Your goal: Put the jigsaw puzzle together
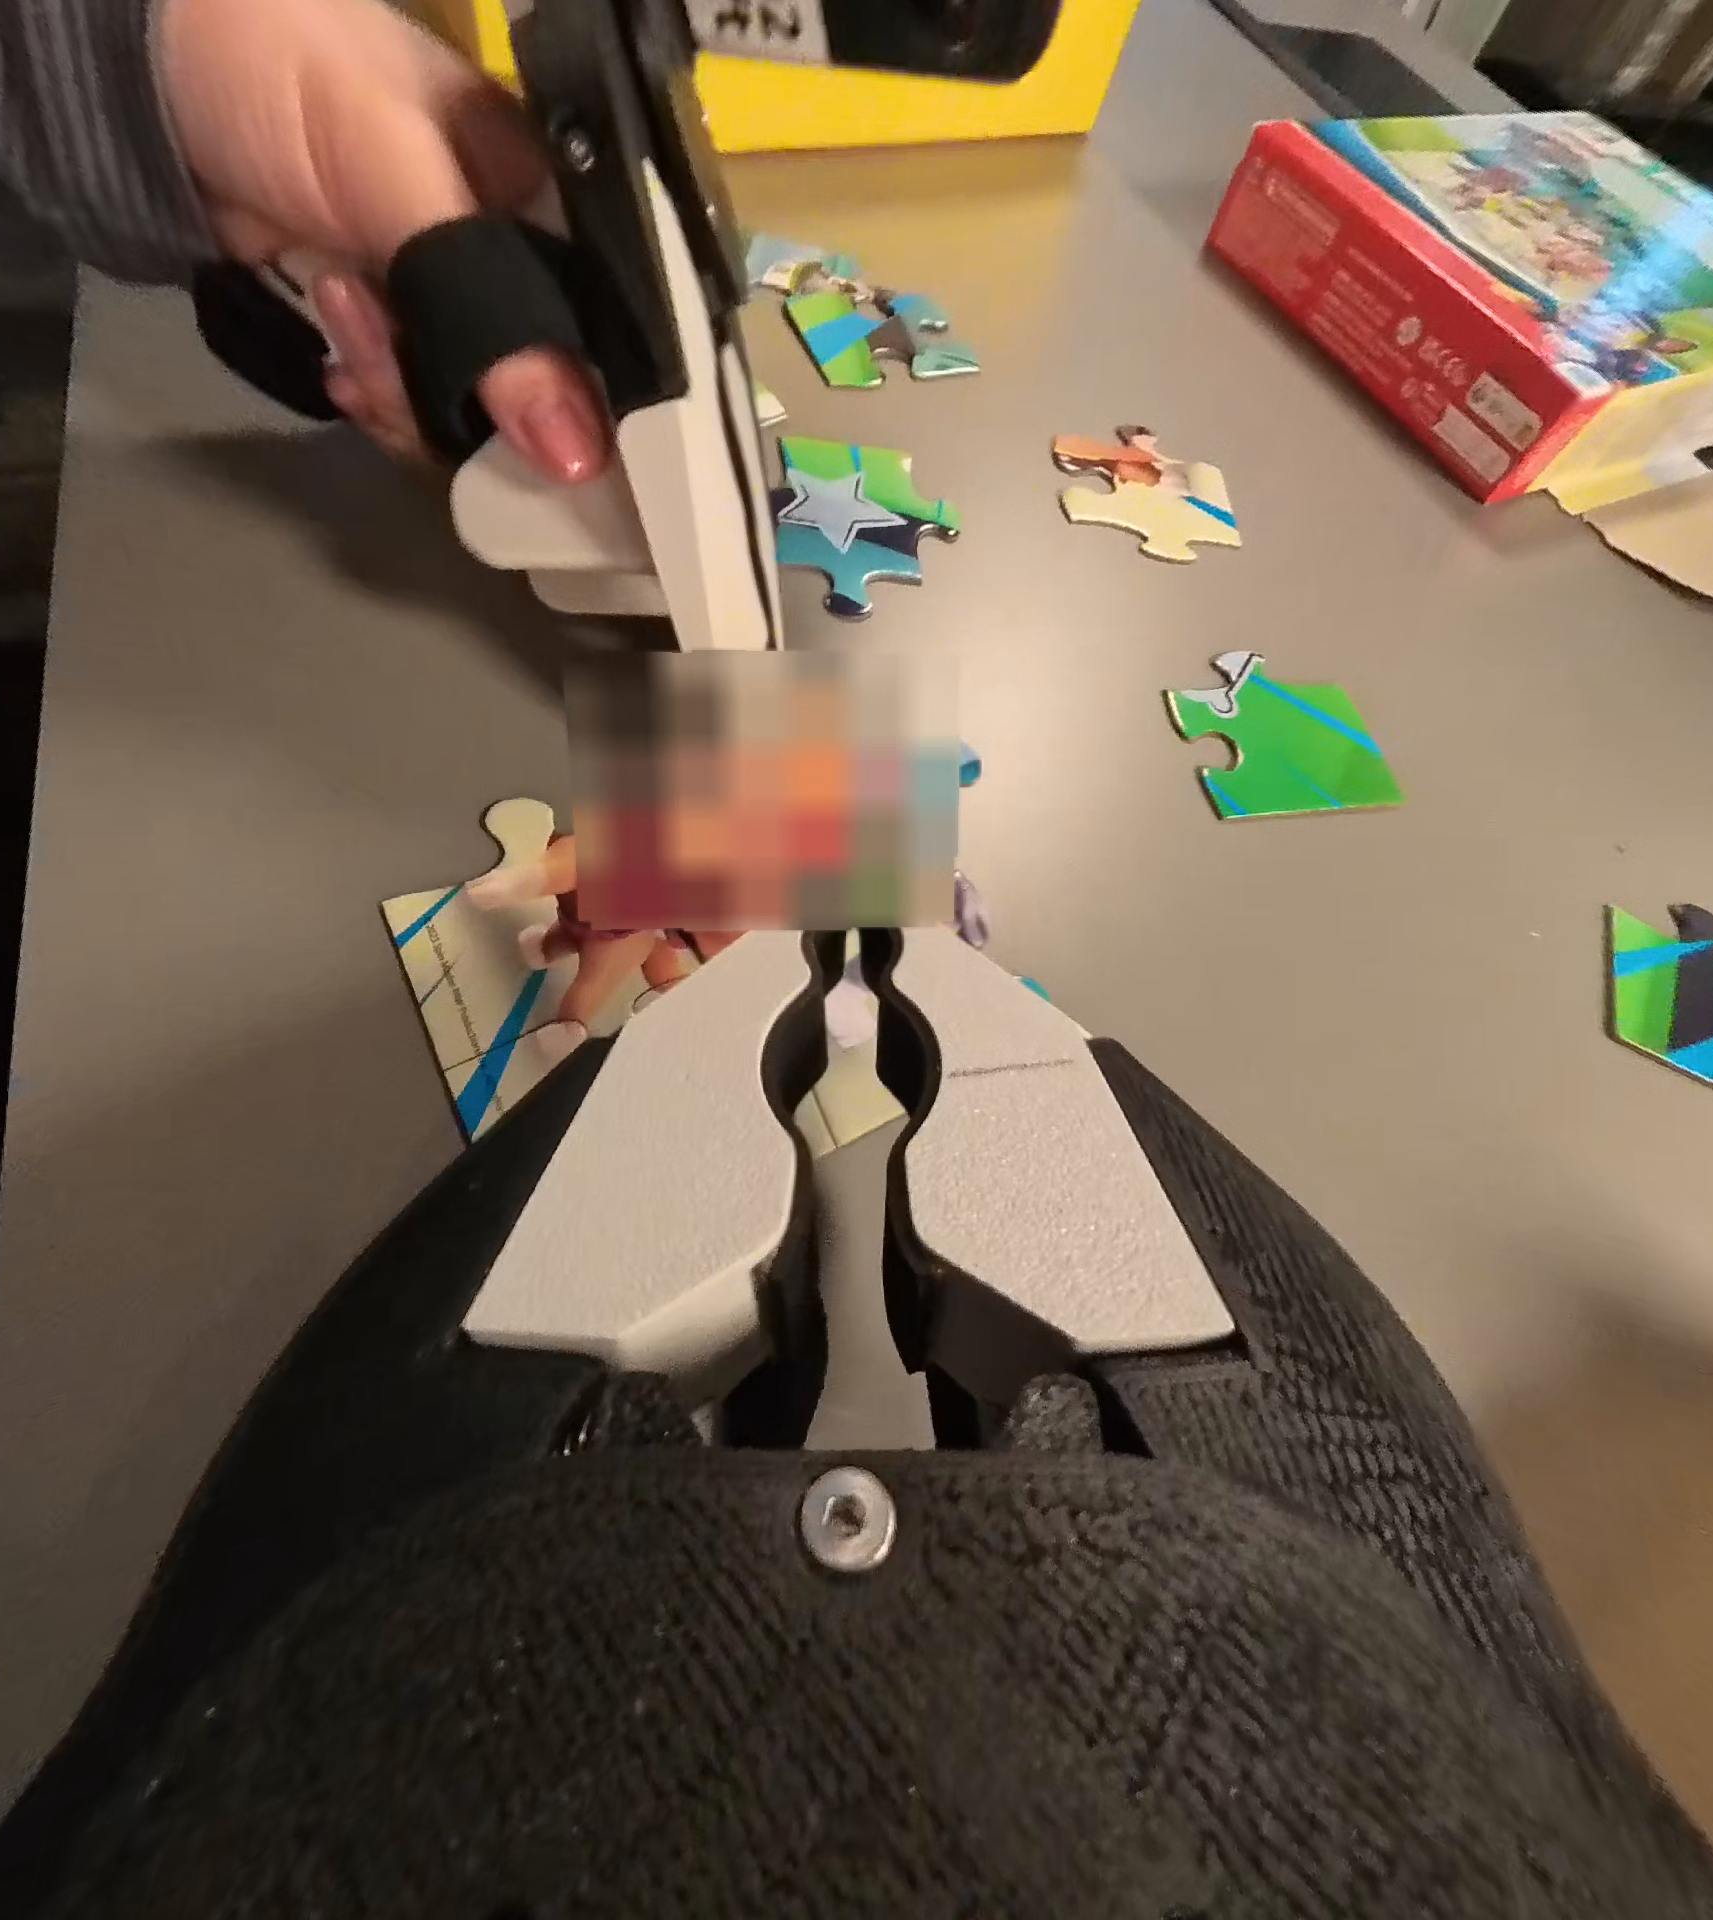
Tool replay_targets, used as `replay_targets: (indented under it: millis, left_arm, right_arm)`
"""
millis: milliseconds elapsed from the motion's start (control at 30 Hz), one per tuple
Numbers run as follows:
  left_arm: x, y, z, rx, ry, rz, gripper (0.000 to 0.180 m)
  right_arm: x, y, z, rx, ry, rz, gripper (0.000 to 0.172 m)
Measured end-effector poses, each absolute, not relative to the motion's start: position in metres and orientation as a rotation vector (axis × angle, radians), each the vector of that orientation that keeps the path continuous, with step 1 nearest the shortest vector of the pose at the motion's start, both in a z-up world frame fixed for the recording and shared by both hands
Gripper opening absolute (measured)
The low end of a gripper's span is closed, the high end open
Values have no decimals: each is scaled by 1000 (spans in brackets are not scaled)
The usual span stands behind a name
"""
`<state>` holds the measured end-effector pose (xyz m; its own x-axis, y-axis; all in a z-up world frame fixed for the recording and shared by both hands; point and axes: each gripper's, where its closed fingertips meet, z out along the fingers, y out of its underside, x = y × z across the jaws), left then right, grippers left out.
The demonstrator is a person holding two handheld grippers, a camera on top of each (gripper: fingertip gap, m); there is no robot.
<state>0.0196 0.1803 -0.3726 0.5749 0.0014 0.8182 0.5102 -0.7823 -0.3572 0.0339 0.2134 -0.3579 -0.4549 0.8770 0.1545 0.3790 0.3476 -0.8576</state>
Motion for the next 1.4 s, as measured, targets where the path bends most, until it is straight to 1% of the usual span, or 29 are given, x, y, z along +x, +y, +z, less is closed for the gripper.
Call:
replay_targets:
  millis: [267,667,967,1400]
  left_arm:
    - [15,182,-377,-2298,-365,-1111,6]
    - [14,184,-378,-2332,-351,-1109,6]
    - [3,190,-377,-2339,-381,-924,7]
    - [9,185,-378,-2421,-355,-836,10]
  right_arm:
    - [36,206,-379,-1031,-2125,852,0]
    - [36,207,-381,-1140,-2148,949,0]
    - [36,207,-381,-1138,-2147,947,0]
    - [36,207,-381,-1118,-2142,925,0]
